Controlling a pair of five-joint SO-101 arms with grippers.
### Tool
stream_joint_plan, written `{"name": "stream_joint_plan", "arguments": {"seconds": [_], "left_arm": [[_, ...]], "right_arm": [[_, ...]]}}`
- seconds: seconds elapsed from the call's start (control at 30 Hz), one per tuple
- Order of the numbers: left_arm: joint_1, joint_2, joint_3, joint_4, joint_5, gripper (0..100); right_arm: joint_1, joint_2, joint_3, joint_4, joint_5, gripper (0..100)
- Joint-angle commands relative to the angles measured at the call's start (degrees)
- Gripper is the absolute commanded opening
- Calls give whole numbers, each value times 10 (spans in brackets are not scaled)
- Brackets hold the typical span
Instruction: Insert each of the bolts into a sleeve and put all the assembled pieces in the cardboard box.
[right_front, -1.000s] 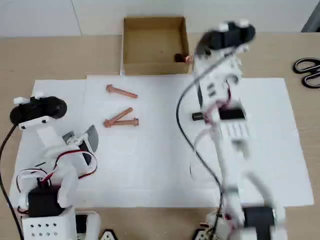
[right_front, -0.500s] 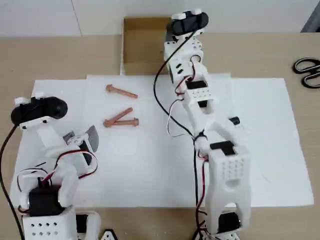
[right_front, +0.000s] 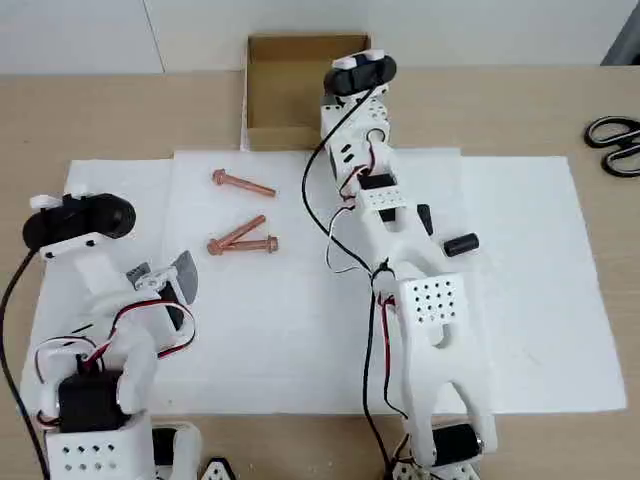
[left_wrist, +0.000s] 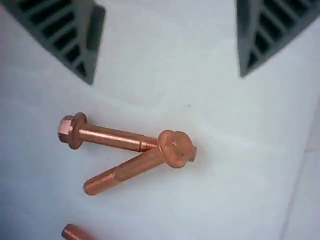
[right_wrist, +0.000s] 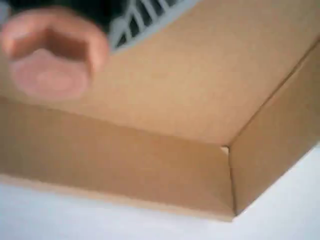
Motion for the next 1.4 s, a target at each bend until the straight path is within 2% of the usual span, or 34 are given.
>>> {"name": "stream_joint_plan", "arguments": {"seconds": [0.0,0.23,0.53,0.7,1.1,1.27,1.37], "left_arm": [[0,-5,-1,-2,1,179],[0,-4,-1,-2,1,179],[0,-4,-1,-2,1,179],[0,-4,-1,-2,0,179],[0,-4,14,-14,0,179],[-1,-4,13,-14,0,179],[-1,-4,13,-14,0,179]], "right_arm": [[-6,-6,-40,-12,9,13],[-12,0,-40,25,9,143],[-10,-1,-73,46,9,147],[-10,-1,-183,136,9,147],[2,-1,-549,434,9,145],[44,-65,-549,525,9,145],[72,-147,-549,621,9,145]]}}
